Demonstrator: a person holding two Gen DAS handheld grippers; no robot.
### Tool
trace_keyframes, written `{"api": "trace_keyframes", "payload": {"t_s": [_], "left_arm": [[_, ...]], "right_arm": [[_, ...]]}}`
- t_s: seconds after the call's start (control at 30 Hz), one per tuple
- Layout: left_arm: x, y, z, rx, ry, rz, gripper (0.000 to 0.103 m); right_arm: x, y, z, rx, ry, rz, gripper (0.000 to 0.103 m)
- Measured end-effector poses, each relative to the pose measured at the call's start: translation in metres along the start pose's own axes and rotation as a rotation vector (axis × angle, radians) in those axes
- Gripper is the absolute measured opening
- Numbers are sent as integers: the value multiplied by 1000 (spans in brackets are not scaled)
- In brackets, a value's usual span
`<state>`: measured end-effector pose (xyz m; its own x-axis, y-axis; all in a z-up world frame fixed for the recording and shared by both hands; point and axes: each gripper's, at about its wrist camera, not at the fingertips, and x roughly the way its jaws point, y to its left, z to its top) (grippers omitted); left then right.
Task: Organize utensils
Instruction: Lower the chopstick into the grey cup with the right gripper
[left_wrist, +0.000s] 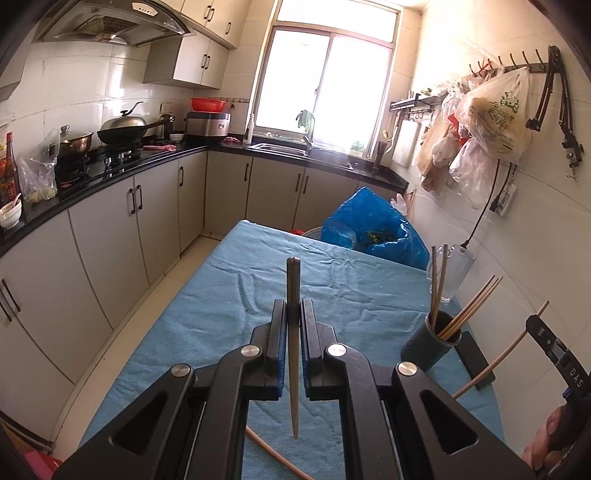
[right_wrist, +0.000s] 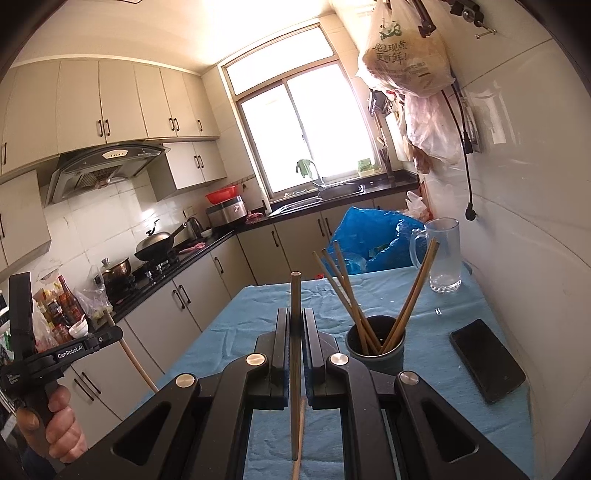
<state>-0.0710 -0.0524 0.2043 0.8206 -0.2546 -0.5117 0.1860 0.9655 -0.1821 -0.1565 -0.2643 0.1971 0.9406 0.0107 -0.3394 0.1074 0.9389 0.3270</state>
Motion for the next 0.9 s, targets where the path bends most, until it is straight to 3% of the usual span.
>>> {"api": "trace_keyframes", "payload": {"t_s": [0.53, 0.9], "left_arm": [[8, -51, 19, 60, 5, -90, 7], [17, -91, 47, 78, -3, -168, 7]], "right_arm": [[-23, -32, 18, 55, -69, -57, 7], [-37, -53, 51, 70, -135, -89, 7]]}}
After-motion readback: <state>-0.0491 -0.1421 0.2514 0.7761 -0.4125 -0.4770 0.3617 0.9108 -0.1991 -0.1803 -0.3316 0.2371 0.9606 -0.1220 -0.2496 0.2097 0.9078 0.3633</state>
